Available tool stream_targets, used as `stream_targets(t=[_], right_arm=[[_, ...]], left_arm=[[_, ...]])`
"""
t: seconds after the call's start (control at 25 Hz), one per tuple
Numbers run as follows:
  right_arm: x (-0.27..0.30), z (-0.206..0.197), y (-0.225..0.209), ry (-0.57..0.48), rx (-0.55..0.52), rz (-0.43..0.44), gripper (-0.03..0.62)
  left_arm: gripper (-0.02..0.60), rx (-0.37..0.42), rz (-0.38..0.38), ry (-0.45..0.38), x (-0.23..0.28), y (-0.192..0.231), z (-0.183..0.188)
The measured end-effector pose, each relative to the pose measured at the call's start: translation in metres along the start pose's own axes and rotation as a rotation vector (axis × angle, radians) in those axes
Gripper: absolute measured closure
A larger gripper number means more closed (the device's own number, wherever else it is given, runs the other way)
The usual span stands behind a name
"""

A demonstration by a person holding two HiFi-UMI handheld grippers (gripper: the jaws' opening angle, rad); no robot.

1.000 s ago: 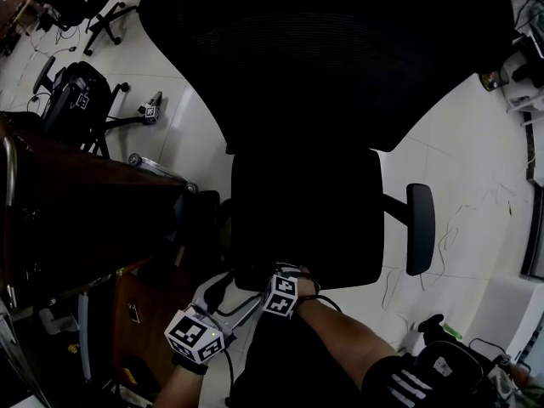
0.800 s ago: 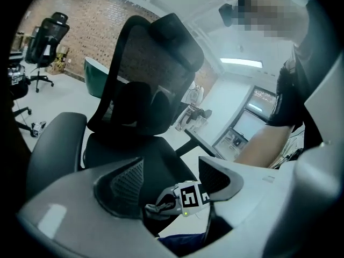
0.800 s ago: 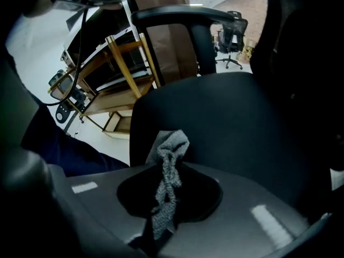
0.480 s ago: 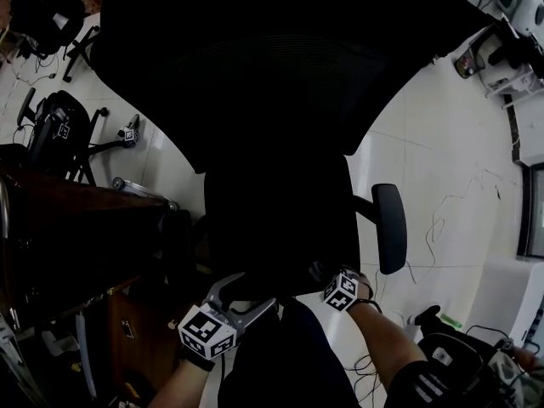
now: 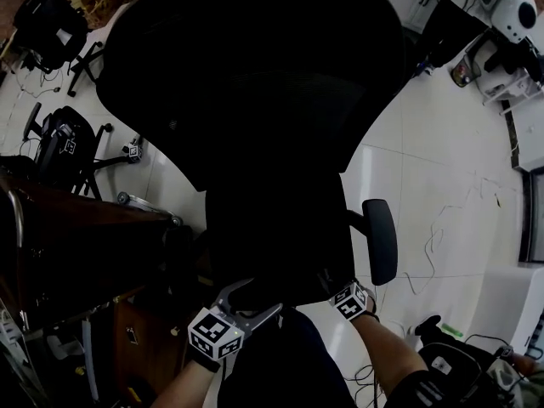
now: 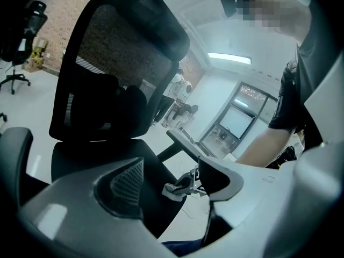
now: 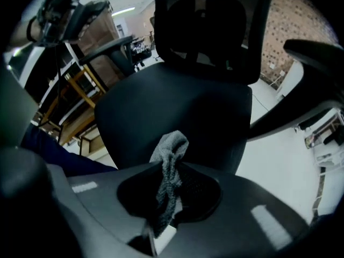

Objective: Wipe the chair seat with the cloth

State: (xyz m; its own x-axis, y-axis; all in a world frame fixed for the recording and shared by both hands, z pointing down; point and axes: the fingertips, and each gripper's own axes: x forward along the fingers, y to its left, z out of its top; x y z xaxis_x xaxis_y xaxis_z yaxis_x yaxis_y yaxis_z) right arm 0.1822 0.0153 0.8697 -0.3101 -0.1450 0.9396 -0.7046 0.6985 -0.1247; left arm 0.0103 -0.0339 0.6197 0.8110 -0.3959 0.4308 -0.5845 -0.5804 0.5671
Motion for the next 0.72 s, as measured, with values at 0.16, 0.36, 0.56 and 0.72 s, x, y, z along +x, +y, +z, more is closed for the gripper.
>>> stream_targets(t=[0.16,0.36,0.56,0.72], right_arm=[[-0.044,0.051,0.022,-0.161,0.047,0.066,0.546],[-0.131,0.103,0.056,-0.327,0.058,0.152,0.546],[-0.199,0.118,0.078,-0.425,0.090,0.174,0.546],[-0.241,0.121,0.090,-0.487,0.127,0.139,0.546]], left_arm=[[0.237,0.005,0.034,-0.021,-0.015,-0.008,0.020],[0.238,0.009,0.100,-0.072,-0.057,-0.028,0.044],[0.241,0.009,0.119,-0.091,-0.093,-0.061,0.046],[0.241,0.046,0.095,-0.101,-0.118,-0.093,0.041]])
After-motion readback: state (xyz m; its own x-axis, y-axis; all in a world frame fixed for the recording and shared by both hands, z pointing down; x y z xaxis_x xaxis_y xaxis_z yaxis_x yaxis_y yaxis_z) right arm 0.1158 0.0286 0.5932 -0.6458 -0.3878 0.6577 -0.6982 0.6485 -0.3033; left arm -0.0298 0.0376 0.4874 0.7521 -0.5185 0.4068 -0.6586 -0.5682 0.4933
